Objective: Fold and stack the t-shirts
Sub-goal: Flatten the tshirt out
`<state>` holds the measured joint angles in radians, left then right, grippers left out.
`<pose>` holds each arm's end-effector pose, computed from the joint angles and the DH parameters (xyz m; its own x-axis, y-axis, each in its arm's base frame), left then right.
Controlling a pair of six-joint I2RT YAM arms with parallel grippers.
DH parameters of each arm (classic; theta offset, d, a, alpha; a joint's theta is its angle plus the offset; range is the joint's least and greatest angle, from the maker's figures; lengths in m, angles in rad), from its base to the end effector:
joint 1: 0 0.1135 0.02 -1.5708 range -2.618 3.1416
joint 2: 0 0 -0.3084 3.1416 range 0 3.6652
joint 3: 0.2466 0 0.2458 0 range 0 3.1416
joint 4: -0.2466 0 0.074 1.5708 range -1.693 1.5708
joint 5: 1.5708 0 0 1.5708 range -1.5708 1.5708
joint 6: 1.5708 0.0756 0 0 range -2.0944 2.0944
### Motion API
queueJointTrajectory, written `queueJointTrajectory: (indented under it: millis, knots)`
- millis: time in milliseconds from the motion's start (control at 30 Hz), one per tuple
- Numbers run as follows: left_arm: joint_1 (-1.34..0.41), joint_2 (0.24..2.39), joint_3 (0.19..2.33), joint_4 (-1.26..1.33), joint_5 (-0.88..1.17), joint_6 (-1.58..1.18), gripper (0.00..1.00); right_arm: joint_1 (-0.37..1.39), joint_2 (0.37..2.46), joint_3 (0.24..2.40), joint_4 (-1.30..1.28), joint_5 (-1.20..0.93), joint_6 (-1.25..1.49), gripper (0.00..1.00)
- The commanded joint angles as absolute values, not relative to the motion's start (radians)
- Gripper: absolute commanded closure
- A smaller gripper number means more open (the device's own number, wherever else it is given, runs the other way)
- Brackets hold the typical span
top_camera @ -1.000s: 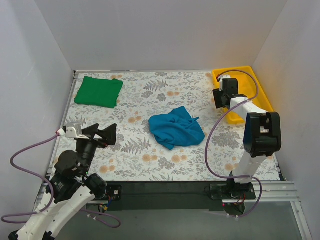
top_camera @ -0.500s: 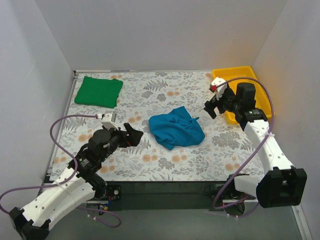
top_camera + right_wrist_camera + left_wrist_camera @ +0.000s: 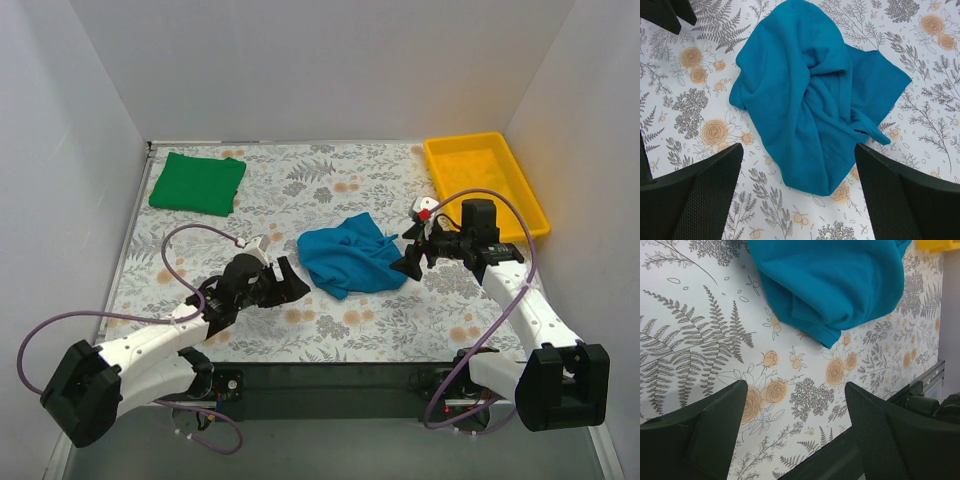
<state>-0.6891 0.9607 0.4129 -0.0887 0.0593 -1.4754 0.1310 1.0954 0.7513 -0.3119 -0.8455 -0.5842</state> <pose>0.1502 -0.1295 0.2045 -0.7122 -0.7008 -0.0415 -0.3927 0.4467 -0.8039 0.2126 0.0851 0.2880 -0.1324 -0.3865 -0.9128 -0.8962 0.4401 -0.0563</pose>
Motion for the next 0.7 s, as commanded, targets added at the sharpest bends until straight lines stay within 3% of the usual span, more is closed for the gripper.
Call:
queueJointTrajectory:
  millis: [0,300,667]
  knots:
    - [-0.684,1.035,0.400,0.049,0.113,-1.529,0.24,0.141,1.121,0.775,-0.256,-0.885,-0.537,0.02]
    - [-0.683,1.307,0.480,0.112,0.117,-1.566,0.44,0.153,1.114,0.746,-0.235,-0.877,-0.534,0.02]
    - [-0.683,1.574,0.624,0.117,0.080,-1.591,0.58,0.156,1.123,0.738,-0.229,-0.868,-0.540,0.02]
